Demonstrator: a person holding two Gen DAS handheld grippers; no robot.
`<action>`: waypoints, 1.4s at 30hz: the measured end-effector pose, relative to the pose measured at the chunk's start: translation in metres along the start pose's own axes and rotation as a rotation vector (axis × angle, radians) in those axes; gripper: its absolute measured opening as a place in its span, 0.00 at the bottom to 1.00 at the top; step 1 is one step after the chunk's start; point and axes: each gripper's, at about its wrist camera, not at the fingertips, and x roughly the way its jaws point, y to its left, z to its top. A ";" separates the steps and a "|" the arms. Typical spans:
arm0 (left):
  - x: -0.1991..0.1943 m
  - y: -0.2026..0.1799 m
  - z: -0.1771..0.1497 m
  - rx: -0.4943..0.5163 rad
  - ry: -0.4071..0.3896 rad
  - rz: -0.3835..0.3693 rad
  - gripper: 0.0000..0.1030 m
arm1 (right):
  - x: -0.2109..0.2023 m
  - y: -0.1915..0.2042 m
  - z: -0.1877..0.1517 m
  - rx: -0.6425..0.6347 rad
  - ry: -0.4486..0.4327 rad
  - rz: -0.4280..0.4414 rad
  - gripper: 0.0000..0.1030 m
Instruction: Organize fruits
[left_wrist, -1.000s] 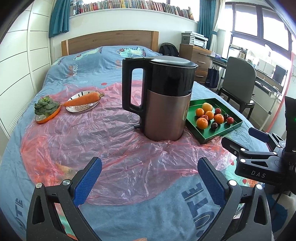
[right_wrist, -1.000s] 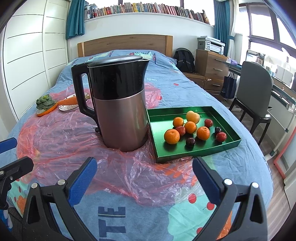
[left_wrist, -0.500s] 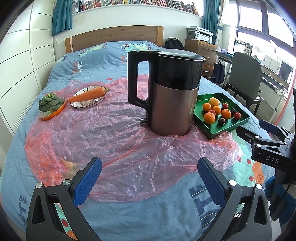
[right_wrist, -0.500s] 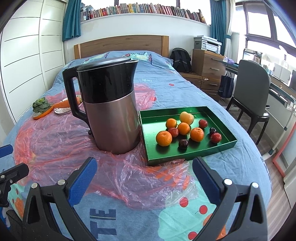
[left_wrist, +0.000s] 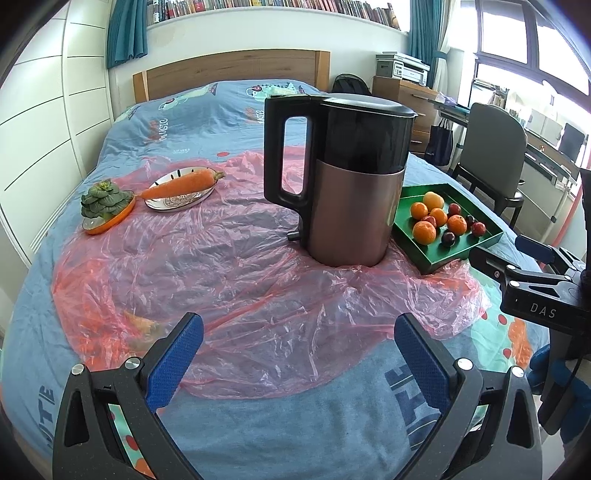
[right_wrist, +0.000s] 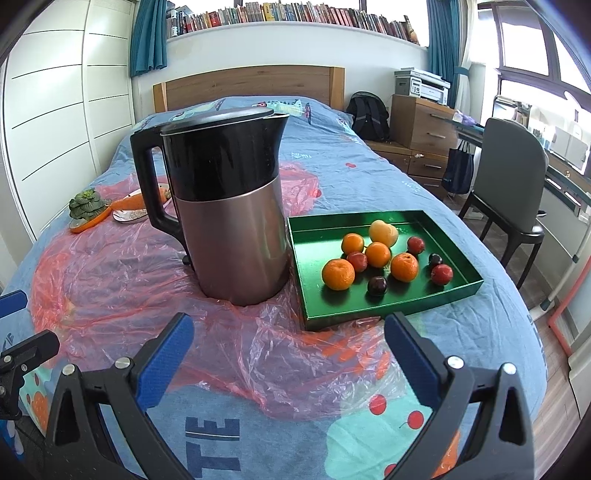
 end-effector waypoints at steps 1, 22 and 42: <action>0.001 0.002 -0.001 -0.004 0.002 0.001 0.99 | 0.001 0.001 0.000 -0.003 0.003 0.001 1.00; 0.008 0.011 -0.004 -0.027 0.014 -0.003 0.99 | 0.016 0.010 -0.001 -0.022 0.028 0.009 1.00; 0.018 -0.012 -0.001 0.002 0.028 -0.035 0.99 | 0.021 0.000 -0.006 -0.007 0.041 0.007 1.00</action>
